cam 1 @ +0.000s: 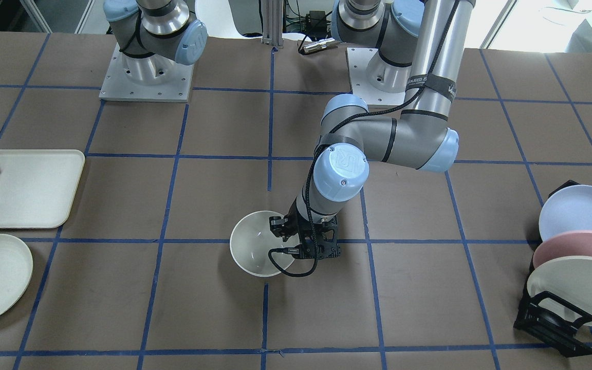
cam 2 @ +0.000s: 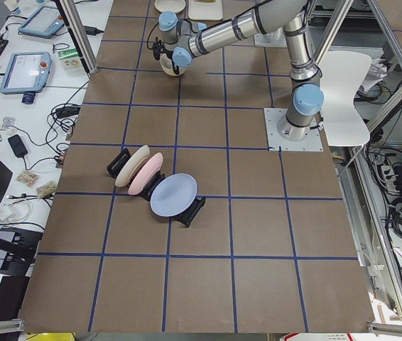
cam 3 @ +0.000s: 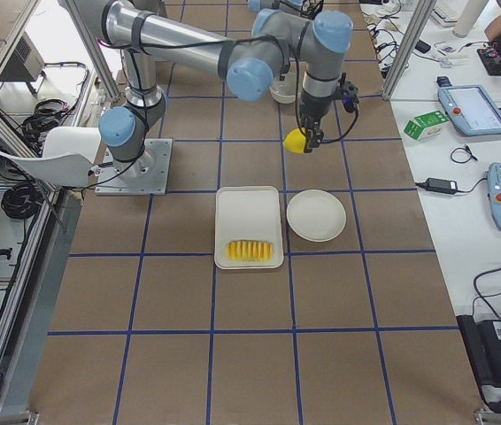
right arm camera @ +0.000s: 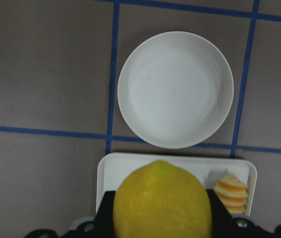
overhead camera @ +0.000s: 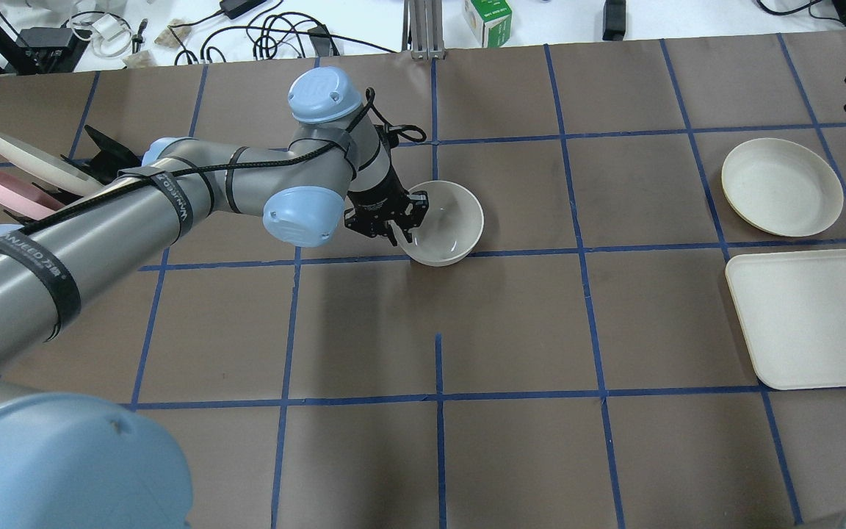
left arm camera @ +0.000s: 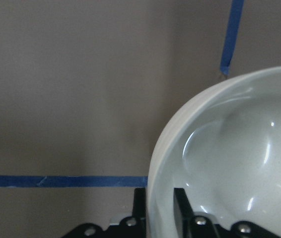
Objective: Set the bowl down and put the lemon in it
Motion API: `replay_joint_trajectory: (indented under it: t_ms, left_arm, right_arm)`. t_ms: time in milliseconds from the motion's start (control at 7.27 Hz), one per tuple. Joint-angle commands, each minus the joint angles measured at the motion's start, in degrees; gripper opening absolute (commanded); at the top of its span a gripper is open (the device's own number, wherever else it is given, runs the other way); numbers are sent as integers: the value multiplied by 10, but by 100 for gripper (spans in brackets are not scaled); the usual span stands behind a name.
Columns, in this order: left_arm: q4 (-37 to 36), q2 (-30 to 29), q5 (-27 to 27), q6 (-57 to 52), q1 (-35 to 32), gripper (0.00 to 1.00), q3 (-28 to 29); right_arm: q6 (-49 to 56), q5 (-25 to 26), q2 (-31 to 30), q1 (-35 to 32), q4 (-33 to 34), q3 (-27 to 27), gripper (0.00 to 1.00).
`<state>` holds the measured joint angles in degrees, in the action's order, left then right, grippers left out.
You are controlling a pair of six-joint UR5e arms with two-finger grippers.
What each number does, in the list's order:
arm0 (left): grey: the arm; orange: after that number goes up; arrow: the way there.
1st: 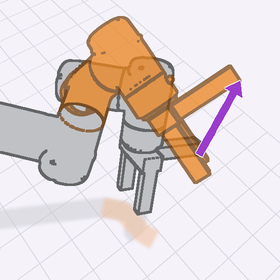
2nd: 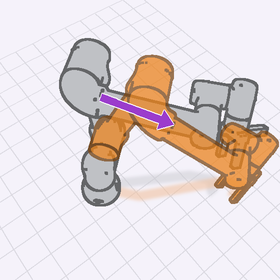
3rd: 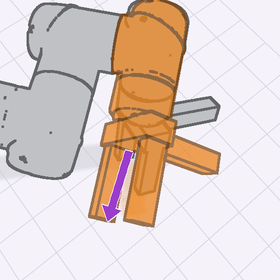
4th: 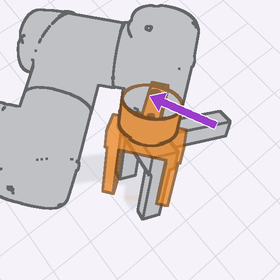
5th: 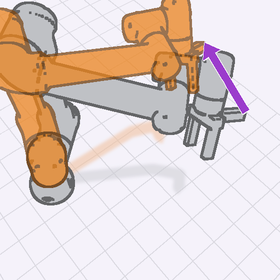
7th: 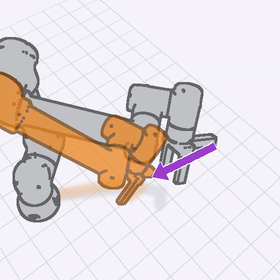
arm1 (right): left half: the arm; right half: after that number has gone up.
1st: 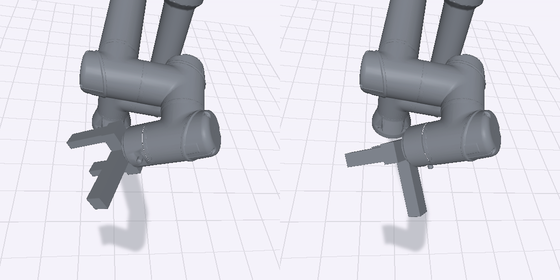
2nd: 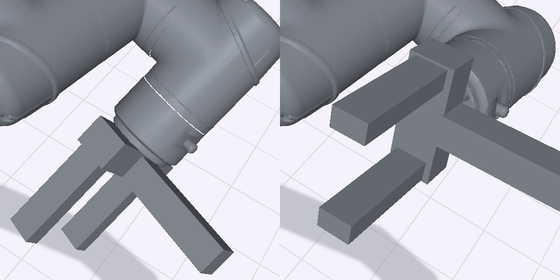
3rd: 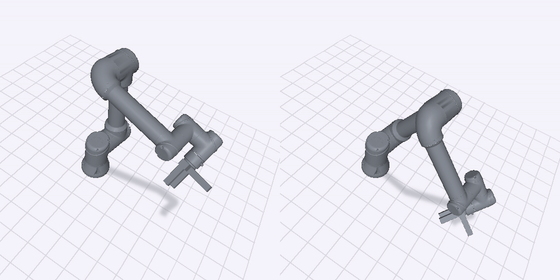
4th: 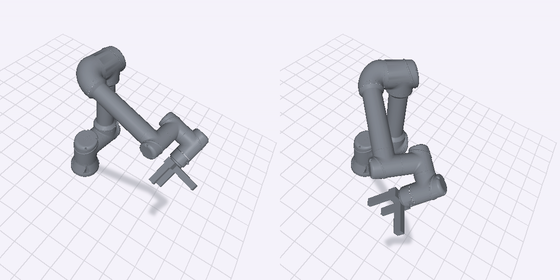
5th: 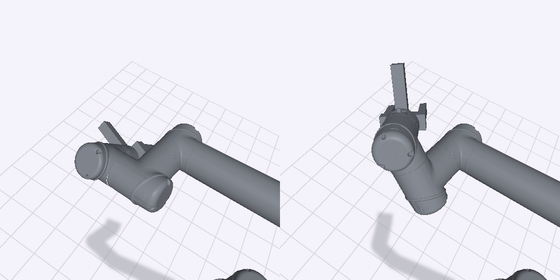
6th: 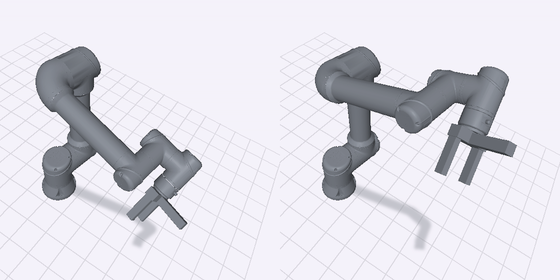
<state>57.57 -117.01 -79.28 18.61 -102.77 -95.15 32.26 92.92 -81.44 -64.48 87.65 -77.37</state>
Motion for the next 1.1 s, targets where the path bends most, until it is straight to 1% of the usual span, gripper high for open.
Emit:
replay_joint_trajectory:
  t_ms: [0, 138, 275, 412, 550, 688, 825, 962]
  left_arm:
    - [76, 58, -5, -55, 37, 100, 31]
    - [133, 93, -34, -127, 72, 100, 49]
    - [180, 131, -71, -181, 100, 100, 61]
    - [248, 172, -75, -214, 118, 100, 68]
    - [289, 217, -96, -240, 131, 100, 69]
    - [296, 251, -109, -252, 141, 100, 73]
    - [309, 270, -110, -253, 158, 100, 80]
    - [340, 278, -105, -243, 162, 100, 77]
  right_arm:
    - [-36, -5, -37, -53, -28, -2, 22]
    - [-89, -11, -32, -119, -26, 0, 22]
    - [-209, -13, -23, -198, -19, 3, 22]
    - [-325, -12, -8, -274, 9, 6, 22]
    - [-416, -12, 5, -348, 31, 12, 22]
    - [-497, -10, 32, -402, 60, 21, 22]
    - [-517, -12, 63, -443, 66, 39, 22]
    - [-523, -12, 92, -469, 65, 62, 22]
